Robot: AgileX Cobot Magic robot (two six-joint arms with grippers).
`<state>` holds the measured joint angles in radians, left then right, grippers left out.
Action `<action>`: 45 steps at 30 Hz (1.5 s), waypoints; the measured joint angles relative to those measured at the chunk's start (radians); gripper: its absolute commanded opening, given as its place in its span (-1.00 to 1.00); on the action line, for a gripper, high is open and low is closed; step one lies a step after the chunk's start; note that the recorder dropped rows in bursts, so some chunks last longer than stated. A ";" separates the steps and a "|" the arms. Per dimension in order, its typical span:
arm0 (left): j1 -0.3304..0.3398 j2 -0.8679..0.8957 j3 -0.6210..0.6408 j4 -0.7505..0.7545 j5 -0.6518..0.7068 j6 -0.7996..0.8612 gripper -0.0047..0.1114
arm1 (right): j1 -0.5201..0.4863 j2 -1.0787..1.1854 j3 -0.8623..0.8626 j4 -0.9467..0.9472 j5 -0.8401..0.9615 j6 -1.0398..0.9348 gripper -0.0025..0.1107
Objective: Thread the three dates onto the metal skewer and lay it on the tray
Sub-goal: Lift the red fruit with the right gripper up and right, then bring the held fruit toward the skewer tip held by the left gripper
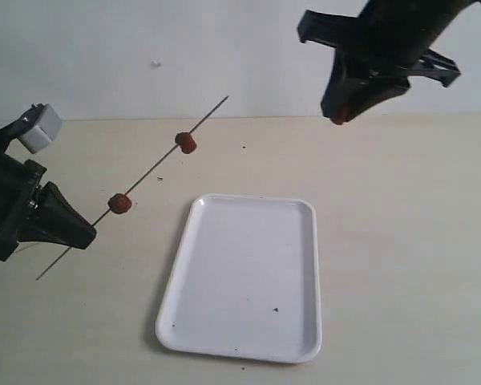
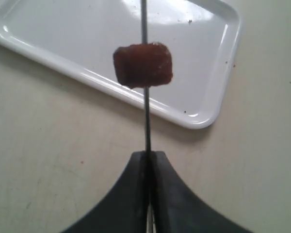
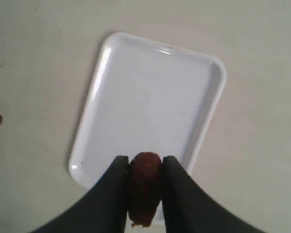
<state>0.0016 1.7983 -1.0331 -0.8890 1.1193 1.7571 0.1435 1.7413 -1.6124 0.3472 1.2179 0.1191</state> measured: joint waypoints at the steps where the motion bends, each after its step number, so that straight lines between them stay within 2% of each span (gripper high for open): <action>1: 0.000 0.000 0.000 0.008 0.000 0.007 -0.92 | -0.014 -0.028 0.034 0.000 0.002 0.000 -0.55; 7: 0.000 0.000 0.000 0.022 -0.008 0.035 -0.92 | -0.036 -0.169 0.099 -0.097 0.009 -0.004 -0.55; 15: 0.000 0.000 0.000 0.009 -0.008 0.097 -0.92 | -0.036 -0.259 0.100 -0.077 0.009 -0.021 -0.55; 21: 0.000 0.000 0.000 -0.021 -0.008 0.152 -0.92 | -0.038 -0.297 0.119 0.114 0.009 -0.139 -0.55; 26: 0.000 0.000 0.000 -0.004 -0.010 0.161 -0.92 | -0.048 -0.322 0.179 0.178 0.007 -0.183 -0.55; 33: 0.017 0.033 0.000 0.081 -0.070 0.179 -0.92 | -0.176 -0.346 0.441 0.463 0.009 -0.473 -0.55; 38: 0.057 0.057 0.000 0.073 -0.045 0.277 -0.92 | -0.272 -0.343 0.485 0.590 0.010 -0.582 -0.55; 42: 0.064 0.093 0.000 0.006 -0.041 0.326 -0.92 | -0.291 -0.290 0.485 0.774 0.009 -0.602 -0.55; 45: 0.064 0.100 0.000 -0.046 -0.039 0.329 -0.92 | -0.291 -0.235 0.487 0.803 0.007 -0.602 -0.55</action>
<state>0.0653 1.8984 -1.0331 -0.9354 1.0800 2.0864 -0.1479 1.5061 -1.1256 1.1505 1.2250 -0.4832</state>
